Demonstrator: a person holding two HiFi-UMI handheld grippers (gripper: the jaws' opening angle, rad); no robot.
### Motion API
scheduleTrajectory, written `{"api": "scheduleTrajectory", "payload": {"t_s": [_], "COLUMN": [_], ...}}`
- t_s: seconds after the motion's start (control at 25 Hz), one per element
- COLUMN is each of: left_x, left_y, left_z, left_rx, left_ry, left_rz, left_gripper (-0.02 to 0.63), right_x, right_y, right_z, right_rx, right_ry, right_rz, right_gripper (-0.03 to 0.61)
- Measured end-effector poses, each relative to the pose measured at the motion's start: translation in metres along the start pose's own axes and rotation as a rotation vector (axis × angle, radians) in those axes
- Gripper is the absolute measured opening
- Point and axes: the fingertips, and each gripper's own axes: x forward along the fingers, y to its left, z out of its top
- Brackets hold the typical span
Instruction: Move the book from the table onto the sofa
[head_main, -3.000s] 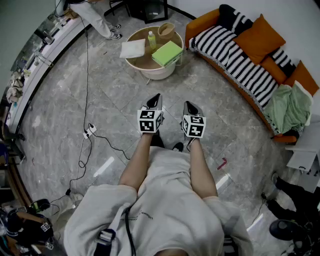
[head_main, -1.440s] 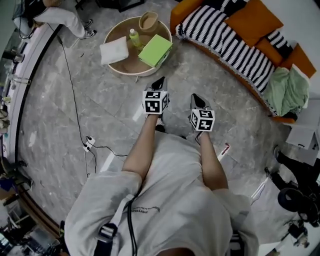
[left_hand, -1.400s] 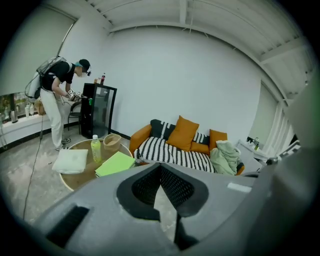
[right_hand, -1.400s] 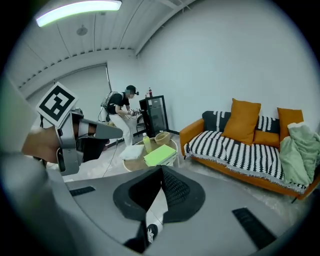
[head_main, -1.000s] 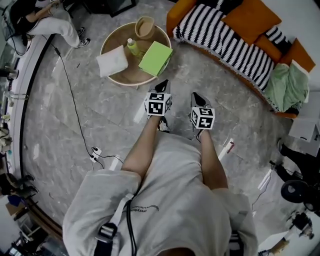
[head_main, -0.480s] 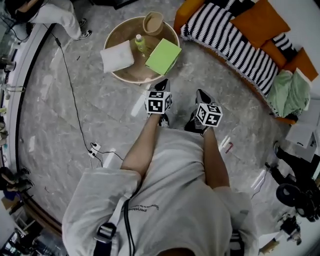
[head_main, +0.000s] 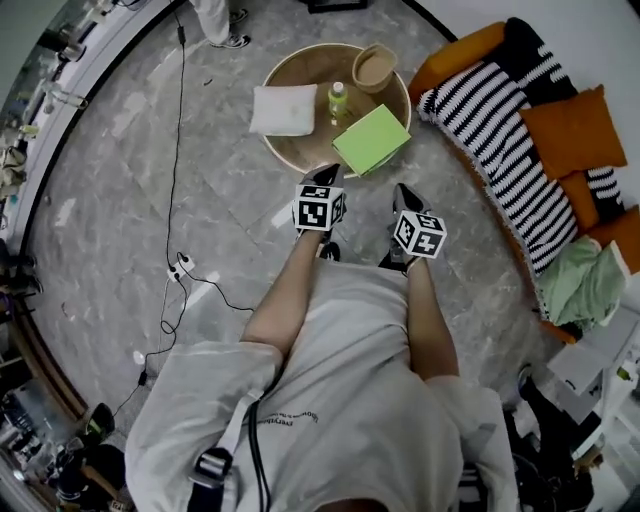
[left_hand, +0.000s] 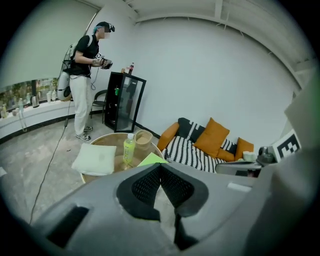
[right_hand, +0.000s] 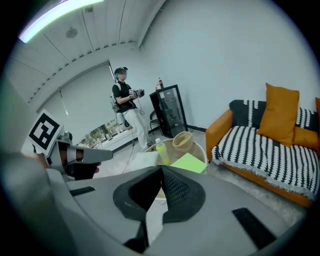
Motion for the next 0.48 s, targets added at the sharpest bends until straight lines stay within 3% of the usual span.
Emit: {"api": "scheduleTrajectory", "payload": {"t_s": [0.12,0.28,0.48], "left_x": [0.008,0.019,0.023], "left_y": [0.005,-0.003,-0.01], "left_z": [0.004,0.007,0.01], "left_rx": [-0.027,-0.08,-0.159], "left_ry": [0.003,0.004,-0.021], "left_rz": [0.055,0.119,0.249], "left_gripper": [0.008,0.008,0.008], "right_x": [0.02,0.041,0.057], "right_y": [-0.006,-0.024,-0.048], "right_z": [0.02,0.047,0.065], "right_rx": [-0.023,0.024,0.033], "right_ry": [0.013,0.01,0.045], "right_rz": [0.061,0.158,0.245], "right_gripper": [0.006,0.006,0.006]}}
